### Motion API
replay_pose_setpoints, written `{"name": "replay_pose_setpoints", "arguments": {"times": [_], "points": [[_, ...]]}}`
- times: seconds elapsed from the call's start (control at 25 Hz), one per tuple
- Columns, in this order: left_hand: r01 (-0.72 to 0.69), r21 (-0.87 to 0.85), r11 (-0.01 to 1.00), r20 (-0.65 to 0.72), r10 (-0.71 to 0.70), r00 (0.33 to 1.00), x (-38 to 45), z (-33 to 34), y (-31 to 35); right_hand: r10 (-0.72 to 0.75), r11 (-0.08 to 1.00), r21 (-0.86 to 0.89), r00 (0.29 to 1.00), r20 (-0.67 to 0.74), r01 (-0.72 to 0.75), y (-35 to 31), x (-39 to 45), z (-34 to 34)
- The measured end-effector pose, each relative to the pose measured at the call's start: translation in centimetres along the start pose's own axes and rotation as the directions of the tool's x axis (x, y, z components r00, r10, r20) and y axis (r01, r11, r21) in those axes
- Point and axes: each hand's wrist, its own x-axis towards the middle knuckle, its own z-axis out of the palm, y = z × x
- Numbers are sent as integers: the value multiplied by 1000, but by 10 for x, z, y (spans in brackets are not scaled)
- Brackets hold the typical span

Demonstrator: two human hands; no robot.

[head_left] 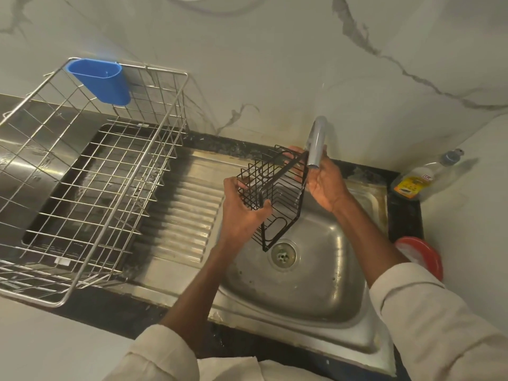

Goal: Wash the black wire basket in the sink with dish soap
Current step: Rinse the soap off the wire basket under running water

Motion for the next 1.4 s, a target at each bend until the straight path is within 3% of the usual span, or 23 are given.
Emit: {"name": "replay_pose_setpoints", "arguments": {"times": [0.2, 0.52, 0.76, 0.96, 1.08, 1.16, 1.24, 1.4], "points": [[-10, -39, 999, 61, 13, 998, 2, 1, -1, -21, 1000, 13, 998, 52, 21, 5, -6, -11], [39, -144, 989, 4, -39, 999, 17, -6, 1, -75, 995, 77, 992, 98, 68, 3, -13, 5], [106, -273, 956, -2, -110, 994, 30, 9, -5, -71, 985, 160, 997, 12, 68, 14, -32, -14], [213, -253, 944, 116, -189, 975, 66, 40, -8, -138, 990, -1, 987, -76, 139, 13, -79, -41], [226, -196, 954, 275, -168, 947, 84, 61, -12, -105, 994, -30, 994, 15, 105, 6, -102, -58], [231, -186, 955, 390, -144, 909, 88, 75, -7, -15, 963, -269, 999, 33, 24, -4, -114, -59], [237, -165, 957, 487, -130, 864, 93, 88, -1, 15, 847, -528, 996, -84, -57, -12, -120, -55], [263, -118, 958, 545, -159, 823, 97, 111, 7, -98, 758, -638, 943, -317, -136, -7, -123, -46]]}}
